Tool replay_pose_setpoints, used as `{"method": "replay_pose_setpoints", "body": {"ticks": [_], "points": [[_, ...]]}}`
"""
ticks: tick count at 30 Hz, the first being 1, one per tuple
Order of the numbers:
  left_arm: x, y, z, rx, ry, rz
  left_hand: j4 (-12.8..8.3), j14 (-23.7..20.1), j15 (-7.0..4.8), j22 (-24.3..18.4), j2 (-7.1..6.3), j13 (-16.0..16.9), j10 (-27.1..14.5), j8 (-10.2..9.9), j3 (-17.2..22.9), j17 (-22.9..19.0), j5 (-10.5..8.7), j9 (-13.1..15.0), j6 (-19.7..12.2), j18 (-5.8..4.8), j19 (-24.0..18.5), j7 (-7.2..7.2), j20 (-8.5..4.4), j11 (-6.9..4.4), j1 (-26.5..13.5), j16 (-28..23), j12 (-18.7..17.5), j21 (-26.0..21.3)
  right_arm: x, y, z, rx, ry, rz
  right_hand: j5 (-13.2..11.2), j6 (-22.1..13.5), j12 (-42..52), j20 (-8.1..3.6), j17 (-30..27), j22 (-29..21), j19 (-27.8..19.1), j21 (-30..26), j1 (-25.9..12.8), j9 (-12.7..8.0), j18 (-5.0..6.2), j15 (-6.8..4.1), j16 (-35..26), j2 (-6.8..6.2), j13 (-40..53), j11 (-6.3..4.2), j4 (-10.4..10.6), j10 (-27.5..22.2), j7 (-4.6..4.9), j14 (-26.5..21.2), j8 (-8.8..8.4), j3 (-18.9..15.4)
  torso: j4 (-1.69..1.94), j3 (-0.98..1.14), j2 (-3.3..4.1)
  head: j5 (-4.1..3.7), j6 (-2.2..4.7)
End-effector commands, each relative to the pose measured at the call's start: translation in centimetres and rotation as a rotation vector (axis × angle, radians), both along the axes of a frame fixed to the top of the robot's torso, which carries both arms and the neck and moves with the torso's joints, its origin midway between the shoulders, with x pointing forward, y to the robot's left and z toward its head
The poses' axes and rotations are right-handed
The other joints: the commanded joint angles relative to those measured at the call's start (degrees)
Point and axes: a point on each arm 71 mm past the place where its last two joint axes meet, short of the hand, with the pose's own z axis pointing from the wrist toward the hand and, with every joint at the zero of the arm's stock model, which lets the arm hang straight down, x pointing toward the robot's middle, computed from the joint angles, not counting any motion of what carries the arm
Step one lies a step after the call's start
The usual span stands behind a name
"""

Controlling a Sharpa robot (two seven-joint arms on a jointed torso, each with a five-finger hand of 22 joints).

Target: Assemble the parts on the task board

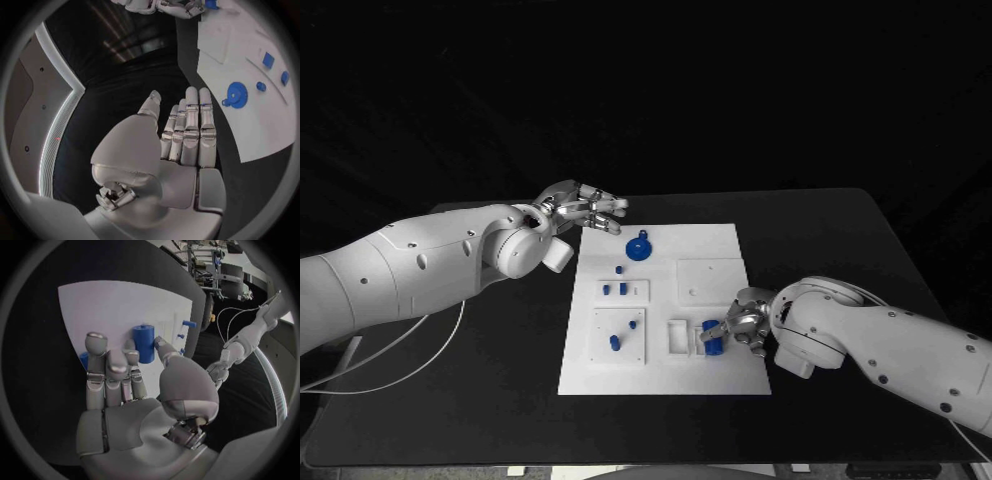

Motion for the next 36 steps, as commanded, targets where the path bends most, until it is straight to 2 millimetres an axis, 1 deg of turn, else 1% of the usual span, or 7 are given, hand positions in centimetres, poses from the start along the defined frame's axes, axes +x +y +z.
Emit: {"method": "replay_pose_setpoints", "body": {"ticks": [1,2,6,19,27,29,36], "points": [[-0.09,-0.27,0.00,-0.004,0.005,-0.024,-0.2,0.0,0.33,-0.1,0.33,0.1,-0.4,0.4,0.2,0.1,0.29,0.1,-0.4,-1.13,0.5,-0.19,0.05,0.02,-0.2,0.4,-0.2,0.4,-1.70,-0.06,-2.45,0.016,0.145,-0.004,1.0,-2.6,0.1,0.54,0.1,0.1,2.3,0.2,0.4,-40.8,0.62,0.20,0.5,0.13,-0.2,0.10,0.6,-0.3,0.88,0.2,-0.34,-1.5,0.01,0.03,0.02,0.05,-0.11],[-0.10,-0.26,0.00,-0.004,0.006,-0.024,-0.2,0.0,0.33,-0.1,0.33,0.1,-0.4,0.4,0.2,0.1,0.29,0.1,-0.4,-1.13,0.5,-0.19,0.05,0.02,-0.2,0.4,-0.2,0.4,-1.71,-0.13,-2.46,0.020,0.148,-0.008,1.2,-2.8,0.2,0.62,0.1,0.3,2.4,0.2,0.7,-41.5,0.72,0.24,0.5,-0.08,-0.2,0.18,1.1,-0.4,0.97,0.2,-0.35,-2.0,0.01,0.03,0.02,0.05,-0.11],[-0.10,-0.24,-0.01,-0.003,0.006,-0.024,-0.2,0.0,0.33,-0.1,0.33,0.1,-0.4,0.4,0.2,0.1,0.29,0.1,-0.4,-1.13,0.5,-0.19,0.05,0.02,-0.2,0.4,-0.2,0.4,-1.78,-0.32,-2.41,0.029,0.153,-0.020,1.4,-2.9,0.2,0.68,0.1,0.3,2.4,-0.1,1.1,-42.2,0.79,0.31,0.5,-0.34,-0.3,0.21,1.7,-0.4,1.04,0.2,-0.35,-2.3,-0.01,0.02,0.05,0.17,-0.17],[-0.14,-0.19,-0.02,-0.001,0.009,-0.025,-0.3,0.0,0.32,-0.3,0.41,0.1,-0.4,0.4,0.3,0.1,0.40,0.1,-0.4,-1.13,0.6,-0.18,0.03,0.02,-0.2,0.4,-0.2,0.4,-1.90,-0.93,-2.15,0.010,0.129,-0.031,1.5,-2.9,0.1,0.66,0.1,0.4,2.4,-0.2,1.4,-42.6,0.83,0.28,0.4,-0.56,-0.6,0.20,1.7,-0.5,1.07,0.2,-0.38,-2.3,-0.02,0.03,0.03,0.32,-0.39],[-0.14,-0.24,-0.03,-0.001,0.010,-0.027,-0.3,0.0,0.32,-0.3,0.41,0.1,-0.4,0.4,0.3,0.1,0.40,0.1,-0.4,-1.13,0.6,-0.18,0.03,0.02,-0.2,0.4,-0.2,0.4,-1.68,-0.52,-1.96,-0.027,0.079,-0.015,0.5,-3.1,0.0,0.71,0.2,0.6,2.4,-0.3,1.6,-43.0,0.86,0.32,0.4,-1.33,-0.9,0.25,2.8,-0.7,1.14,0.1,-0.38,-1.5,-0.03,-0.03,0.06,0.22,-0.33],[-0.14,-0.26,-0.03,-0.001,0.010,-0.028,-0.3,0.0,0.32,-0.3,0.41,0.1,-0.4,0.4,0.3,0.1,0.40,0.1,-0.4,-1.13,0.6,-0.18,0.03,0.02,-0.2,0.4,-0.2,0.4,-1.59,-0.42,-1.92,-0.037,0.065,-0.011,0.2,-3.0,0.0,0.70,0.1,0.6,2.4,-0.4,1.7,-43.0,0.87,0.32,0.3,-1.11,-0.9,0.24,2.8,-0.7,1.11,0.1,-0.35,-1.4,-0.02,-0.04,0.05,0.18,-0.28],[-0.14,-0.26,-0.05,0.001,0.012,-0.028,-0.3,0.0,0.34,-0.5,0.42,0.1,-0.5,0.4,0.3,0.1,0.35,0.1,-0.4,-1.13,0.6,-0.17,0.05,0.04,-0.3,0.4,-0.2,0.4,-1.45,-0.08,-1.90,-0.050,0.051,-0.002,-0.1,-3.1,-0.2,0.71,0.1,0.6,2.4,-0.5,1.1,-43.1,0.87,0.32,0.2,-1.14,-1.1,0.26,3.1,-0.8,1.12,0.1,-0.37,-1.2,-0.01,-0.07,0.06,0.20,-0.41]]}}
